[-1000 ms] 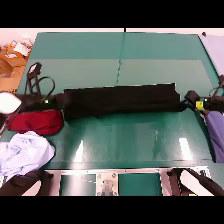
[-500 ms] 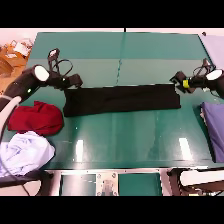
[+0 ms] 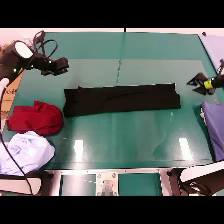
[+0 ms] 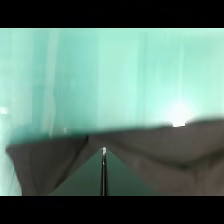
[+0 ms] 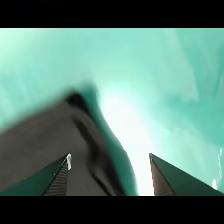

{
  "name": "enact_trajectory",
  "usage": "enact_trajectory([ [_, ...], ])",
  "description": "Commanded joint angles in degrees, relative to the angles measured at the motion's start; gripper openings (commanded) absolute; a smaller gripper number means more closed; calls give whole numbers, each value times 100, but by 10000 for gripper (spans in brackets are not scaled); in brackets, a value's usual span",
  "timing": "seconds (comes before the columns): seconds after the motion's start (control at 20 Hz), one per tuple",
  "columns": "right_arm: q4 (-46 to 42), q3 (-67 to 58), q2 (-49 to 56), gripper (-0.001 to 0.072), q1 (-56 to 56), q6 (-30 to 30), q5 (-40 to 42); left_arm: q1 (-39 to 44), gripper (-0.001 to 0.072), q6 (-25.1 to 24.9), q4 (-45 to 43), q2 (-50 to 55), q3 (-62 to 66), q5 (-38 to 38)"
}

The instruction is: Fold the shirts.

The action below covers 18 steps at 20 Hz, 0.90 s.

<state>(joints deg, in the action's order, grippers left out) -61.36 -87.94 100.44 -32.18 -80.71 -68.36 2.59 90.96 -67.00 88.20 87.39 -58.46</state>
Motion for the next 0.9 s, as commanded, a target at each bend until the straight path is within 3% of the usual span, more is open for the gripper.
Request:
enact_trajectory([
  [0.0,387,118,514,542,-216,1123,-876,83,25,-186,146,13,116,-479],
  [0.15,1720,118,1093,542,-168,1941,-1154,313,25,-208,144,15,114,-476],
  [0.35,1958,-24,1604,539,94,2039,-1161,570,25,-212,142,48,98,-518],
  [0.4,1963,-59,1617,440,157,2090,-1163,625,25,-210,144,63,96,-529],
  [0.45,1965,-149,1609,124,203,2221,-1189,662,25,-249,149,70,90,-520],
  [0.5,1982,-328,1609,19,240,2271,-1274,717,25,-256,160,83,87,-492],
  [0.7,2000,-977,955,18,354,2153,-1657,1182,24,-247,216,173,50,50],
  [0.85,2002,-1130,-105,18,461,1834,-2197,1908,24,-264,898,813,50,756],
])
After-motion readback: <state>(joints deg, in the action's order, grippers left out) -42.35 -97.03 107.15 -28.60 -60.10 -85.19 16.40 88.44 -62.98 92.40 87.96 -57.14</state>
